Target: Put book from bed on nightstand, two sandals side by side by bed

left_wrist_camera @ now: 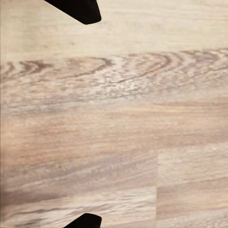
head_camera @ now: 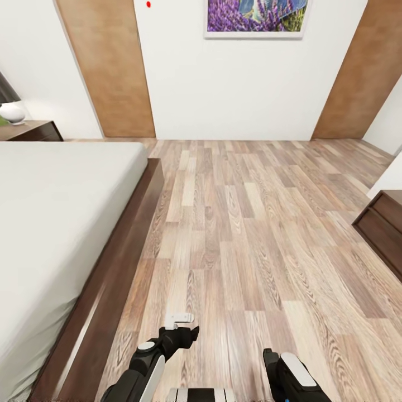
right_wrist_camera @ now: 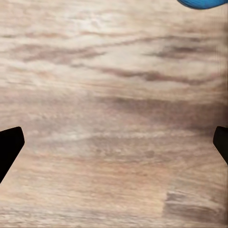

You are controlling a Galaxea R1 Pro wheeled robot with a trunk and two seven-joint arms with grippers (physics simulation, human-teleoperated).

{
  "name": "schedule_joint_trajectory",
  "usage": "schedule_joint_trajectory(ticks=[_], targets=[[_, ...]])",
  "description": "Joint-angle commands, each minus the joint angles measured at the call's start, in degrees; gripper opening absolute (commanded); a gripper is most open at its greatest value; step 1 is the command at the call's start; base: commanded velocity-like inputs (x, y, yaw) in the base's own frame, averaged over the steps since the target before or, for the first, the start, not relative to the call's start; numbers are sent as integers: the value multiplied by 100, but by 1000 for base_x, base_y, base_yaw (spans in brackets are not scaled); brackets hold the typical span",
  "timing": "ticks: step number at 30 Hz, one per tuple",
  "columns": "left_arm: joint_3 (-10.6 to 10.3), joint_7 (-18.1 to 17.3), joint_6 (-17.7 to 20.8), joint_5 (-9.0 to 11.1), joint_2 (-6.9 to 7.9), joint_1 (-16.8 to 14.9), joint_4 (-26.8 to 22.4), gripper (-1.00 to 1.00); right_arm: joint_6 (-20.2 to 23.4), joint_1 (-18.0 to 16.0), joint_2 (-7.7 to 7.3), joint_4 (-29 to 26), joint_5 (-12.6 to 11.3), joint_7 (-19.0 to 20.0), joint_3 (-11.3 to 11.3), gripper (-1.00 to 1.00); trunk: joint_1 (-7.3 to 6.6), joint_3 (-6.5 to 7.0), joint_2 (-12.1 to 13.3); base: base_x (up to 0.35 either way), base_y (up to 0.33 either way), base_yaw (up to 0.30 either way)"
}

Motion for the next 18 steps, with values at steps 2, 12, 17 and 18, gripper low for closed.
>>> schedule_joint_trajectory(ticks=[2, 12, 17, 18], targets=[[2, 1, 32, 44, 0, -2, -7, 100, 29, -1, 6, -13, 2, -26, -36, 100, 4, -50, -5, 0, 0, 0], [4, 1, 30, 47, 0, -2, -7, 100, 29, -1, 6, -13, 2, -32, -36, 100, 30, -271, -18, 0, 0, 0], [11, 1, 32, 47, 0, -1, -7, 100, 29, -1, 6, -13, 2, -33, -36, 100, 42, -382, -25, 0, 0, 0], [18, 1, 33, 47, 0, -2, -7, 100, 29, -1, 6, -13, 2, -33, -36, 100, 45, -404, -26, 0, 0, 0]])
